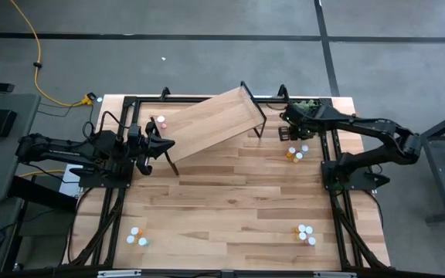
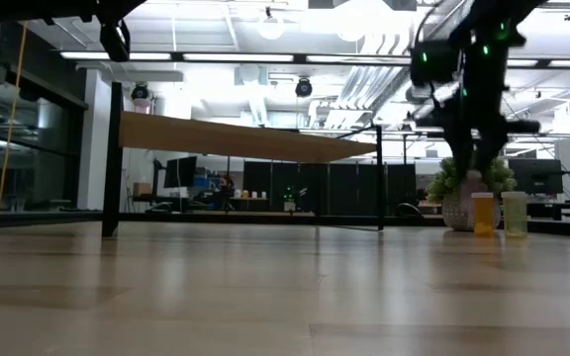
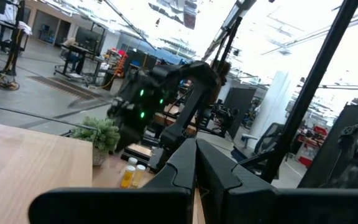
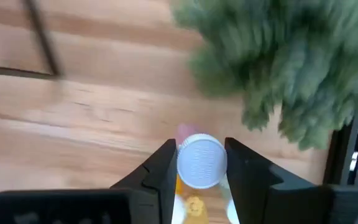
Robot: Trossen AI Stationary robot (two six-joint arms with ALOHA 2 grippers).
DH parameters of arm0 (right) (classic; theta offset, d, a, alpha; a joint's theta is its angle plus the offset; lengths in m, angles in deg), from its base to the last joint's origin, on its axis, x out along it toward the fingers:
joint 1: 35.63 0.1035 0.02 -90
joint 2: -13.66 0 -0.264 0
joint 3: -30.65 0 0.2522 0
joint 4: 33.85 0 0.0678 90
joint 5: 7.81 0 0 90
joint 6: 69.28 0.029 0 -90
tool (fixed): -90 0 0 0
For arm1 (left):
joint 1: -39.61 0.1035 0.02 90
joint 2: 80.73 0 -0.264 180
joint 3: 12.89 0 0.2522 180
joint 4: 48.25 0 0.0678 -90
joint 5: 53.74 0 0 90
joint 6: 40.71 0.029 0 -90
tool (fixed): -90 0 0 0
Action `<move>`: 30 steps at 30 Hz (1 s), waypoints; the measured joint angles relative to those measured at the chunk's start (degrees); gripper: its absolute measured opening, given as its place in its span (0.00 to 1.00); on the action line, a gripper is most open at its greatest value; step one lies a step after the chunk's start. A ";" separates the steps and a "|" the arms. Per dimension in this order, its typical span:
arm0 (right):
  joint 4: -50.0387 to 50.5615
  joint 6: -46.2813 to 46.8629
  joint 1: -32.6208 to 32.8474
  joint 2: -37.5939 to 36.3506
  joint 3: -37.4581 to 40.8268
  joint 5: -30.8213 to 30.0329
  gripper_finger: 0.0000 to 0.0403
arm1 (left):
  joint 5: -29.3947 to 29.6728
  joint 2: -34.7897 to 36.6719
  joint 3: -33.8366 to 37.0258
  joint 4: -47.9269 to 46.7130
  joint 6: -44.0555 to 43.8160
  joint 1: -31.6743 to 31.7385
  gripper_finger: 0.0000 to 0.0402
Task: Pick and place medicine bottles onto shelf by color
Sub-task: Put the top pink pill bottle on the shelf aligned with the other pink pill bottle
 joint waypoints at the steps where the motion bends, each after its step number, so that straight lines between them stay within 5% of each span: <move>1: 1.46 -1.18 0.44 -0.68 -1.94 -0.10 0.26 | 0.00 0.00 0.00 0.00 0.00 0.00 0.00; 13: 13.79 -12.48 13.02 -0.96 -33.51 6.80 0.26 | 3.14 0.01 0.04 3.39 -2.45 0.00 0.00; 20: 13.46 -19.00 19.96 14.18 -51.94 2.27 0.26 | 3.43 0.00 0.04 5.14 -4.78 0.00 0.00; 30: 13.51 -28.59 23.08 37.70 -71.63 3.59 0.26 | 2.99 0.02 0.04 3.72 -7.04 0.00 0.00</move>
